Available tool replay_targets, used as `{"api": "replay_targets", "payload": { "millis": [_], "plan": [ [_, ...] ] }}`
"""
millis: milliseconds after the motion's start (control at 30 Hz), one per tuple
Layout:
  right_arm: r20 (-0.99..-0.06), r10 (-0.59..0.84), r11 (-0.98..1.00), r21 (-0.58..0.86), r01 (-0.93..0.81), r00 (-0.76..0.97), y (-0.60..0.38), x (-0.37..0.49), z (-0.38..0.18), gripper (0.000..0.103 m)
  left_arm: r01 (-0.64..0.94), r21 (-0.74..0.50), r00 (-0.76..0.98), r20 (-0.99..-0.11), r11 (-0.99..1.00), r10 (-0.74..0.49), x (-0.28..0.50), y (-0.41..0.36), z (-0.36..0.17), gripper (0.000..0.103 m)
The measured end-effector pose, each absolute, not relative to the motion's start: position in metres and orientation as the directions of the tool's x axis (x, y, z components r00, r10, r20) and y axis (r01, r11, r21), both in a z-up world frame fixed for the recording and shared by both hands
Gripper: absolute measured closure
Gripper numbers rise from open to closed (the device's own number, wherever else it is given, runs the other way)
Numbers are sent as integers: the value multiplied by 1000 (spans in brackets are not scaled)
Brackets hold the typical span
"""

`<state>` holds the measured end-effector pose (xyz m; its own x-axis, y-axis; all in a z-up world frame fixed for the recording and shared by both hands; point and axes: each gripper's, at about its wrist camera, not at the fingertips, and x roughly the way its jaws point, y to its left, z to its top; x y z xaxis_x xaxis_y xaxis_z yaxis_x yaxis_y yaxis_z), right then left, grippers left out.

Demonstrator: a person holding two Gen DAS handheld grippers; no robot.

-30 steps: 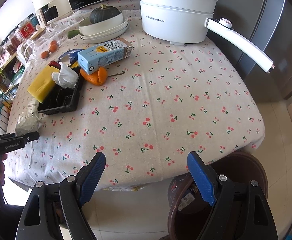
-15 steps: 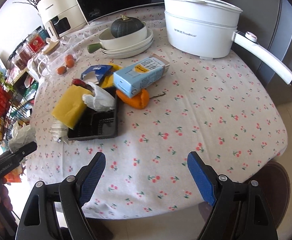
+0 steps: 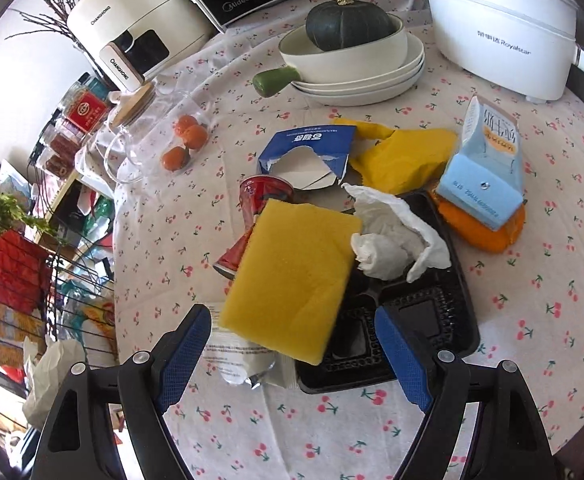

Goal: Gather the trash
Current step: 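Grasp the yellow sponge with the right gripper while the left gripper holds the paper, then carry the paper and sponge over the brown bin and release both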

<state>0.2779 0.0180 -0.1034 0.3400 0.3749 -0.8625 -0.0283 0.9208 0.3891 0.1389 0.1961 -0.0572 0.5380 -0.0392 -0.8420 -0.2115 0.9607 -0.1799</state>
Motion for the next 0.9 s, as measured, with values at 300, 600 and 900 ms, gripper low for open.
{"api": "replay_targets", "payload": {
  "millis": [300,600,900],
  "plan": [
    [-888,287,953,304,-9,360,27,285,-112,37,-208,-199,545,-836,958,-56,136,200,-54,70],
    [-859,332,943,304,-133,389,7,254,-76,42,-196,-222,540,-837,955,-84,134,194,-56,70],
    [-845,376,926,327,-189,381,-52,216,-43,43,-101,-289,500,-842,952,-202,130,158,-62,70]
  ]
}}
